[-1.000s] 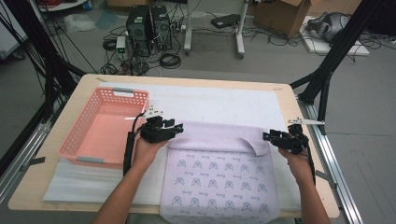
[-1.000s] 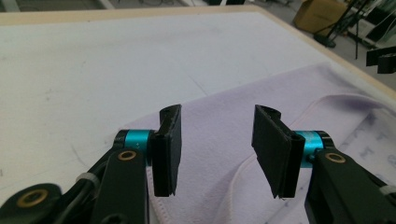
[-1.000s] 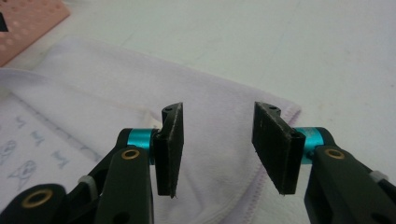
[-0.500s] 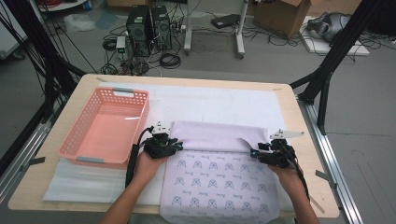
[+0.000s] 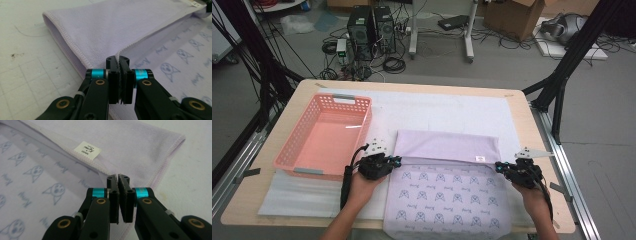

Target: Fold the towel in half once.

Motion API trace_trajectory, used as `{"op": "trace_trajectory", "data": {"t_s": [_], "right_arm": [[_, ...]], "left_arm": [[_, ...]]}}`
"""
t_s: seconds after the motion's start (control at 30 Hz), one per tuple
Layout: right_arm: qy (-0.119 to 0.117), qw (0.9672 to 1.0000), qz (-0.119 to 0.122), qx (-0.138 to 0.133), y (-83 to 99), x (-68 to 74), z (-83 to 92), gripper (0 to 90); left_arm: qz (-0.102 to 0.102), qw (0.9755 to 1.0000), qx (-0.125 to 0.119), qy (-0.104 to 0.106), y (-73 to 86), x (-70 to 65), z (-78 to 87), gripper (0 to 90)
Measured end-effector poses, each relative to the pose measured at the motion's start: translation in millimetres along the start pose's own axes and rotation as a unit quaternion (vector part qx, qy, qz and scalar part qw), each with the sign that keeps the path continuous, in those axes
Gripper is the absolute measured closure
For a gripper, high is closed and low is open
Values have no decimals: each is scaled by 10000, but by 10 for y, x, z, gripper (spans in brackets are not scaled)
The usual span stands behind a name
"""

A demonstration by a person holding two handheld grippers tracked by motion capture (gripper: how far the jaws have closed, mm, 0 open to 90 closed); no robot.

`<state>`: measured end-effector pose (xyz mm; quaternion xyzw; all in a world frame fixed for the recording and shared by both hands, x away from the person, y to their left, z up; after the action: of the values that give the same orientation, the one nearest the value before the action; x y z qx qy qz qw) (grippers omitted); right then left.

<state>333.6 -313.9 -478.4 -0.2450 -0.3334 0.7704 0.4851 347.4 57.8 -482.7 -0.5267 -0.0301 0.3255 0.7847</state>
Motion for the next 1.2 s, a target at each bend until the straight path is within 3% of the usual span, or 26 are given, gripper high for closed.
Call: {"op": "trace_trajectory", "data": {"t_s": [0.2,0.5,0.67,1.1,1.13,1.17,1.2], "right_arm": [[-54,9998,167,-116,116,73,239,874],[-171,9993,289,-138,346,199,458,875],[-232,9993,310,0,467,248,542,875],[-393,9986,309,149,760,356,804,877],[-427,9985,297,171,778,366,819,863],[-476,9984,248,202,787,374,838,802],[-462,9986,195,148,776,362,857,729]], "left_arm": [[-245,9996,-63,88,98,-179,93,863],[-225,9996,-82,163,249,-351,216,847],[-288,9993,-34,217,319,-452,292,847],[-301,9979,140,550,511,-755,426,863],[-251,9980,117,575,516,-766,438,845],[-165,9981,50,589,501,-761,452,773],[-44,9981,-74,610,463,-748,470,643]]}}
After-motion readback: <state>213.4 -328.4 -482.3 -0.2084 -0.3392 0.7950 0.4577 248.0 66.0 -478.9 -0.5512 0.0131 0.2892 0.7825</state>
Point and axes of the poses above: each handheld gripper's, and its own axes: z roughly backward along the jaws, y roughly out of its underside, x roughly to its left, the point moved 8 cm from there along -z, roughly forward along the jaws, and after that the axes turned 13 degrees about y, right-handed, at the moved point
